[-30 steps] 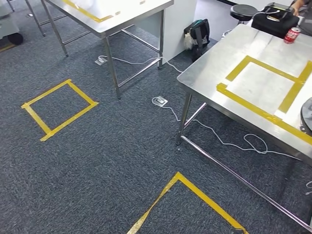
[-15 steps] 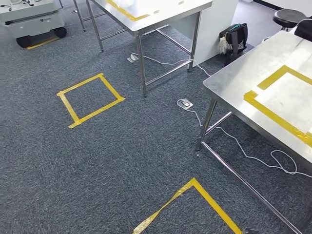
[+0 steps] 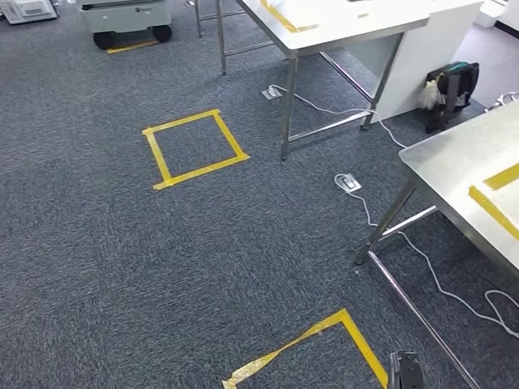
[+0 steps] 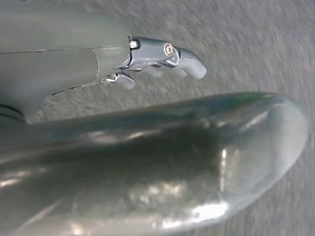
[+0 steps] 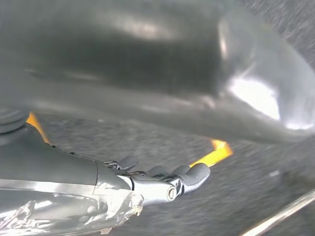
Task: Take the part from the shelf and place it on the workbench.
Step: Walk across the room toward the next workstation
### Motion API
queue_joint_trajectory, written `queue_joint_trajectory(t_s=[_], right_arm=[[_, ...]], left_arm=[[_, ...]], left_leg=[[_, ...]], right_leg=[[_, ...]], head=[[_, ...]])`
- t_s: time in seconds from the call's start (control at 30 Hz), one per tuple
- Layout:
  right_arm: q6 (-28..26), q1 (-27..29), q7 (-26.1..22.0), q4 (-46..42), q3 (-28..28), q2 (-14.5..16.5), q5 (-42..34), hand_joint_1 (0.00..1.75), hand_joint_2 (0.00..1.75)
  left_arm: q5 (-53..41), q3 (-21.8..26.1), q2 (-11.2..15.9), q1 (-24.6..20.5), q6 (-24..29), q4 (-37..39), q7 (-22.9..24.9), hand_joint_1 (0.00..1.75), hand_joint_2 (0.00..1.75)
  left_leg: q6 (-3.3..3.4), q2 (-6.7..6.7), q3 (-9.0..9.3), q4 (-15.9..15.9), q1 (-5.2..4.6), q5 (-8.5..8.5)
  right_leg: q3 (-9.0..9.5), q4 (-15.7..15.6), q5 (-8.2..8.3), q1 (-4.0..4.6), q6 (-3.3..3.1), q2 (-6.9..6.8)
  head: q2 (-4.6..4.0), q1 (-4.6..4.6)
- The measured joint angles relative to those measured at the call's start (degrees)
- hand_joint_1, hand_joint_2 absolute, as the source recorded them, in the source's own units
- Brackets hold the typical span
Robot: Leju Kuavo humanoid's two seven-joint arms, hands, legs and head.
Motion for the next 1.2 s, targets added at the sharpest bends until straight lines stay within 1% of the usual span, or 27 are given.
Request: queue_joint_trajectory(t_s=[0.03,0.1,0.13,0.17,0.2,0.23,0.3,0.37,0.4,0.43,0.47,0.5,0.57,0.6,0.63,0.67,0.7,0.73,0.8,0.87,0.93,1.0,1.07,1.1,1.13,1.17,1.2], right_arm=[[0.05,-0.77,0.03,0.71,0.50,0.01,0.44,0.00,0.00],[0.06,-1.83,0.15,1.92,1.47,0.01,1.29,0.00,0.00],[0.06,-2.28,0.22,2.33,1.96,0.01,1.67,0.00,0.00],[0.06,-2.73,0.28,2.64,2.39,0.01,2.02,0.00,0.00],[0.06,-3.17,0.31,2.86,2.75,0.01,2.29,0.00,0.00],[0.03,-3.57,0.33,3.04,3.08,0.01,2.50,0.00,0.00],[-0.21,-4.28,0.30,3.39,3.70,0.02,2.79,0.00,0.00],[-0.70,-4.75,0.08,3.63,4.22,0.03,2.84,0.00,0.00],[-1.02,-4.88,-0.16,3.65,4.35,0.03,2.75,0.00,0.00],[-1.38,-4.91,-0.51,3.62,4.39,0.03,2.61,0.00,0.00],[-1.77,-4.85,-0.99,3.48,4.39,0.03,2.39,0.00,0.00],[-2.15,-4.63,-1.60,3.25,4.33,0.03,2.13,0.00,0.00],[-2.71,-3.83,-2.81,2.43,4.02,0.03,1.68,0.00,0.00],[-2.90,-3.40,-3.21,1.85,3.76,0.03,1.60,0.00,0.00],[-3.09,-3.07,-3.39,1.17,3.42,0.02,1.67,0.00,0.00],[-3.25,-2.83,-3.24,0.33,3.06,0.01,1.89,0.00,0.00],[-3.40,-2.61,-2.91,-0.63,2.67,-0.03,2.30,0.00,0.00],[-3.52,-2.38,-2.48,-1.71,2.29,-0.07,2.87,0.00,0.00],[-3.65,-1.80,-1.74,-3.98,1.58,-0.25,4.11,0.00,0.00],[-3.69,-1.41,-1.21,-5.85,1.05,-0.44,4.89,0.00,0.00],[-3.72,-1.32,-0.91,-7.25,0.66,-0.54,5.25,0.00,0.00],[-3.71,-1.27,-0.86,-8.21,0.31,-0.57,5.49,0.00,0.00],[-3.71,-0.99,-0.84,-8.59,0.06,-0.61,5.63,0.00,0.00],[-3.72,-0.81,-0.81,-8.63,-0.01,-0.62,5.64,0.00,0.00],[-3.72,-0.65,-0.79,-8.63,-0.08,-0.62,5.63,0.00,0.00],[-3.72,-0.56,-0.77,-8.64,-0.12,-0.62,5.63,0.00,0.00],[-3.72,-0.52,-0.76,-8.68,-0.16,-0.62,5.63,0.00,0.00]], left_arm=[[0.27,-0.02,-0.15,0.43,-0.16,-0.86,0.43,0.00,0.00],[1.90,-0.08,-0.35,1.35,0.58,-2.51,1.38,0.00,0.00],[3.41,-0.37,-0.43,2.04,1.74,-3.39,2.04,0.00,0.00],[5.24,-0.92,-0.55,2.93,3.25,-4.40,2.78,0.00,0.00],[6.84,-1.74,-0.68,3.91,4.65,-5.52,3.48,0.00,0.00],[7.98,-2.72,-0.81,4.88,5.70,-6.74,4.05,0.00,0.00],[8.57,-4.39,-1.01,6.17,6.40,-8.91,4.58,0.00,0.00],[7.42,-5.25,-1.07,6.75,5.82,-10.45,4.43,0.00,0.00],[6.41,-5.43,-1.09,7.04,5.28,-10.98,4.10,0.00,0.00],[5.27,-5.54,-1.13,7.36,4.63,-11.43,3.67,0.00,0.00],[4.27,-5.63,-1.17,7.62,3.94,-11.81,3.22,0.00,0.00],[3.45,-5.79,-1.21,7.78,3.12,-12.26,2.83,0.00,0.00],[2.54,-6.35,-1.25,7.87,1.07,-13.41,2.45,0.00,0.00],[2.29,-6.67,-1.26,7.89,-0.06,-14.05,2.47,0.00,0.00],[2.01,-6.92,-1.26,7.97,-1.25,-14.71,2.57,0.00,0.00],[1.59,-7.11,-1.26,8.11,-2.57,-15.30,2.67,0.00,0.00],[1.16,-7.25,-1.25,8.30,-4.10,-15.82,2.73,0.00,0.00],[0.72,-7.32,-1.25,8.49,-5.90,-16.24,2.72,0.00,0.00],[0.18,-7.40,-1.25,8.63,-9.11,-16.82,2.63,0.00,0.00],[-0.09,-7.45,-1.29,8.53,-10.72,-17.22,2.58,0.00,0.00],[-0.24,-7.44,-1.31,8.62,-11.19,-17.44,2.56,0.00,0.00],[-0.26,-7.37,-1.36,8.72,-11.37,-17.66,2.55,0.00,0.00],[-0.28,-7.35,-1.45,8.57,-11.48,-17.82,2.55,0.00,0.00],[-0.30,-7.35,-1.46,8.50,-11.50,-17.83,2.55,0.00,0.00],[-0.30,-7.35,-1.48,8.49,-11.51,-17.83,2.55,0.00,0.00],[-0.31,-7.35,-1.48,8.51,-11.51,-17.83,2.55,0.00,0.00],[-0.31,-7.34,-1.48,8.53,-11.51,-17.83,2.55,0.00,0.00]], left_leg=[[0.29,-0.74,-0.04,-0.01,0.02,0.12],[0.65,-2.63,-0.17,0.02,-0.12,0.25],[0.69,-3.61,-0.17,0.04,-0.19,0.28],[0.70,-4.52,-0.12,0.07,-0.23,0.28],[0.69,-5.38,-0.02,0.09,-0.25,0.28],[0.64,-6.23,0.08,0.10,-0.23,0.29],[0.27,-8.04,-0.04,0.32,-0.30,0.35],[-0.45,-9.68,-0.57,0.40,-0.21,0.62],[-0.85,-10.45,-0.85,0.32,-0.05,0.85],[-1.19,-10.35,-1.07,0.37,0.05,0.91],[-1.46,-9.21,-1.45,0.96,0.03,0.46],[-1.71,-7.53,-2.24,2.55,-0.04,-0.63],[-2.10,-4.02,-5.34,9.07,-0.15,-4.41],[-2.29,-3.44,-7.18,12.90,-0.10,-6.10],[-2.43,-3.20,-8.48,15.67,-0.04,-6.96],[-2.53,-3.11,-8.82,16.54,0.01,-6.73],[-2.58,-2.94,-8.03,15.20,0.05,-5.50],[-2.58,-2.40,-6.25,12.02,0.08,-3.69],[-2.33,0.18,-2.01,4.46,0.00,-0.83],[-1.73,1.52,-0.14,0.81,-0.16,-0.26],[-0.98,0.24,-0.14,0.36,-0.17,-0.31],[-0.30,-0.98,-0.05,0.14,-0.01,-0.09],[0.21,-2.26,-0.05,0.08,0.07,0.12],[0.36,-3.01,-0.09,0.09,0.03,0.16],[0.42,-3.82,-0.10,0.11,-0.01,0.18],[0.43,-4.62,-0.08,0.12,-0.05,0.19],[0.42,-5.44,-0.01,0.13,-0.06,0.19]], right_leg=[[-1.45,3.29,-1.83,-0.04,0.12,1.82],[-5.23,11.27,-5.13,-0.03,0.04,3.41],[-6.59,13.70,-5.54,-0.01,-0.05,3.64],[-7.03,13.93,-4.77,-0.02,-0.16,3.76],[-6.35,11.81,-2.97,-0.05,-0.28,4.02],[-4.86,8.11,-0.64,-0.17,-0.38,4.77],[-1.88,0.89,2.36,-0.57,-0.52,7.72],[-0.88,-1.77,2.62,-0.68,-0.80,9.15],[-0.71,-1.94,2.65,-0.60,-1.08,8.52],[-0.56,-2.08,2.80,-0.55,-1.48,7.76],[-0.34,-2.27,3.01,-0.54,-1.90,7.02],[-0.15,-2.48,3.23,-0.53,-2.26,6.20],[-0.09,-2.69,3.38,-0.39,-2.63,4.44],[-0.13,-2.69,3.36,-0.33,-2.69,3.48],[-0.16,-2.69,3.31,-0.30,-2.73,2.56],[-0.15,-2.69,3.26,-0.31,-2.74,1.73],[-0.10,-2.69,3.19,-0.33,-2.69,0.97],[0.01,-2.69,3.10,-0.35,-2.57,0.30],[0.14,-2.53,2.71,-0.11,-2.10,-0.90],[0.19,-2.45,2.26,0.25,-1.49,-2.08],[0.73,-2.57,1.95,0.20,-0.84,-2.99],[0.44,-0.80,0.52,-0.07,-0.23,-0.94],[-2.51,5.70,-2.98,-0.18,0.06,2.40],[-4.54,9.83,-4.72,-0.18,0.08,3.22],[-6.31,13.02,-5.64,-0.17,0.07,3.57],[-7.29,14.35,-5.44,-0.16,0.00,3.71],[-7.19,13.31,-4.07,-0.19,-0.08,3.85]], head=[[0.00,0.11],[0.00,0.20],[0.00,0.21],[0.00,0.22],[0.00,0.23],[0.00,0.23],[0.00,0.19],[0.00,0.16],[0.00,0.14],[0.00,0.16],[0.00,0.04],[0.00,-0.06],[0.00,-0.26],[0.00,-0.25],[0.00,-0.26],[0.00,-0.26],[0.00,-0.28],[0.00,-0.28],[0.00,-0.31],[0.00,-0.16],[0.00,-0.04],[0.00,0.13],[0.00,0.42],[0.00,0.45],[0.00,0.46],[0.00,0.47],[0.00,0.45]])
